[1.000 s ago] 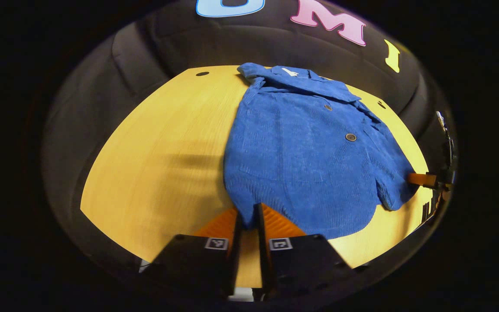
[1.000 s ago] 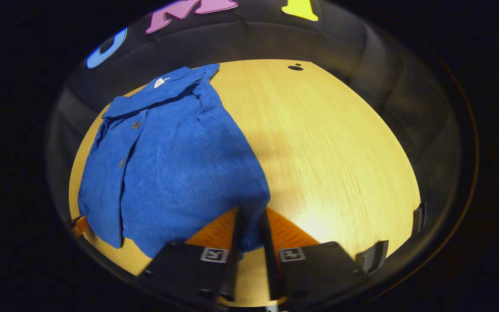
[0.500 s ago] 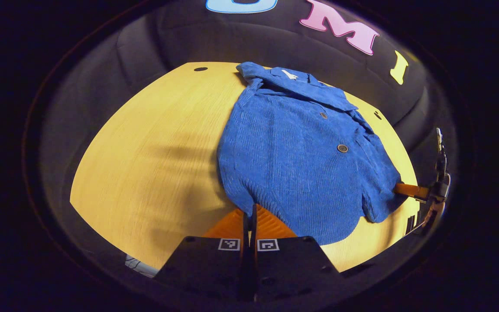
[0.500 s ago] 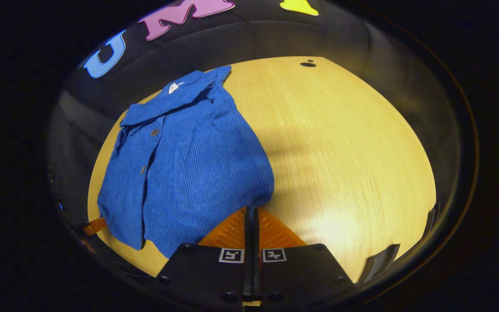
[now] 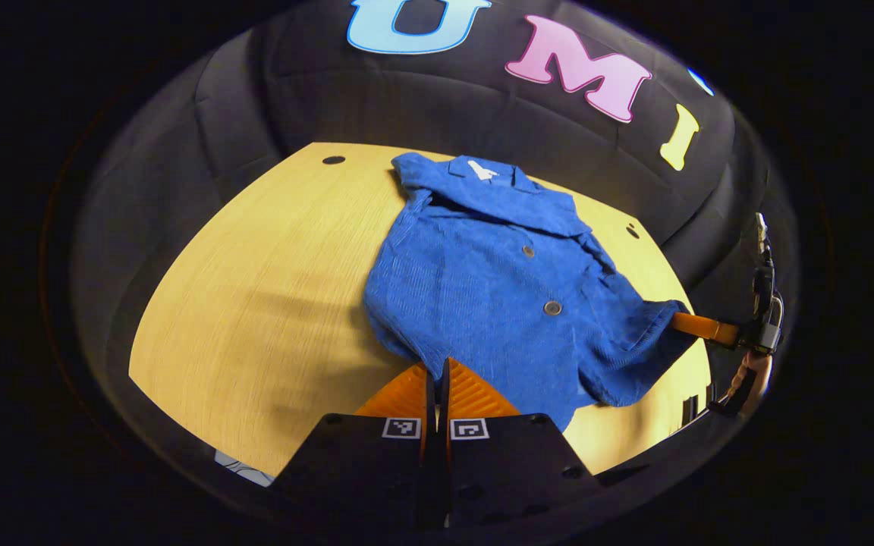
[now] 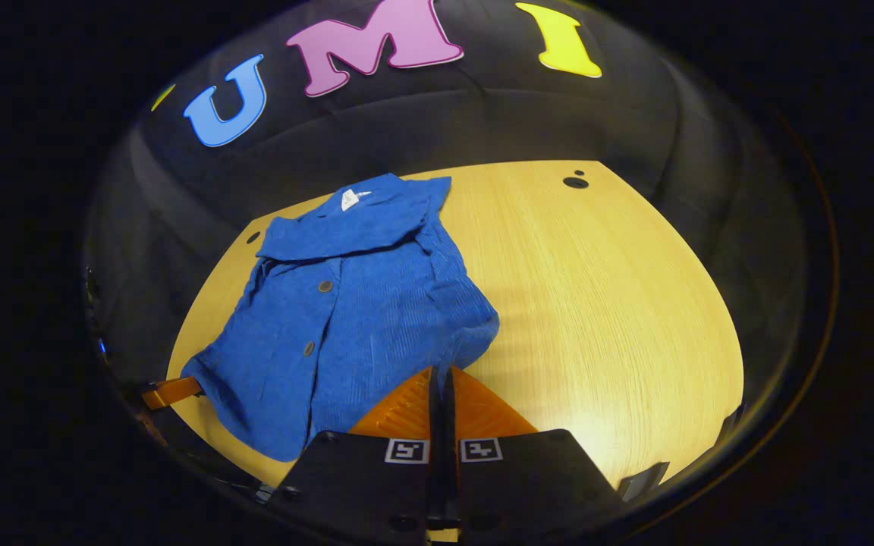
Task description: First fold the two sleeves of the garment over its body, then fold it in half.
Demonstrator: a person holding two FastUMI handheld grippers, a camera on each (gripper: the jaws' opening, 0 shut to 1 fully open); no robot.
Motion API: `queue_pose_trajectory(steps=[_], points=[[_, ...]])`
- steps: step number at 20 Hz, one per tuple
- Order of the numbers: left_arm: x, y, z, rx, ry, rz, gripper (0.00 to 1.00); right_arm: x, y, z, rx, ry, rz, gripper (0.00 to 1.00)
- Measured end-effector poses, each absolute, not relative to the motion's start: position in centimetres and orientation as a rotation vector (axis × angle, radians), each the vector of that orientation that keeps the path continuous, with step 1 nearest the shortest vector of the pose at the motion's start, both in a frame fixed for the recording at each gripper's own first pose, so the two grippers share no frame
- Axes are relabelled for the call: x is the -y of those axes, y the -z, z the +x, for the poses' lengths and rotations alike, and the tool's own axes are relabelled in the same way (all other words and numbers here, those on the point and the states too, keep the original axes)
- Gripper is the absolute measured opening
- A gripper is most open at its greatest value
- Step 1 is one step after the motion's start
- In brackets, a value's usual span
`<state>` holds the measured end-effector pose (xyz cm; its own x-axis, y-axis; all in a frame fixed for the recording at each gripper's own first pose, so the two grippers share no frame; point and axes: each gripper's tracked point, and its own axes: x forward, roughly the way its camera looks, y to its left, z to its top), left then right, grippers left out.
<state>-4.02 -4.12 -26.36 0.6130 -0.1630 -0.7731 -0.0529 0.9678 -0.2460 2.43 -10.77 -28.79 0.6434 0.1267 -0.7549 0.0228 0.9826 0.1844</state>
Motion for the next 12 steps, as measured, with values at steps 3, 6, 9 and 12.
queue_pose_trajectory(steps=[3, 6, 9, 12], points=[[3.5, 23.5, -0.6, -0.843, 0.072, -0.247, 0.00, 9.7, 26.3, 6.2, -0.811, -0.080, 0.211, 0.01], [2.4, 21.0, 3.7, -0.779, 0.075, -0.235, 0.00, 9.2, 23.6, 10.5, -0.742, -0.096, 0.212, 0.01], [0.7, 20.0, 8.5, -0.733, 0.060, -0.197, 0.00, 9.2, 22.2, 14.8, -0.701, -0.102, 0.207, 0.01], [-0.3, 19.1, 12.9, -0.698, 0.059, -0.149, 0.00, 9.0, 20.9, 19.0, -0.660, -0.107, 0.212, 0.01]])
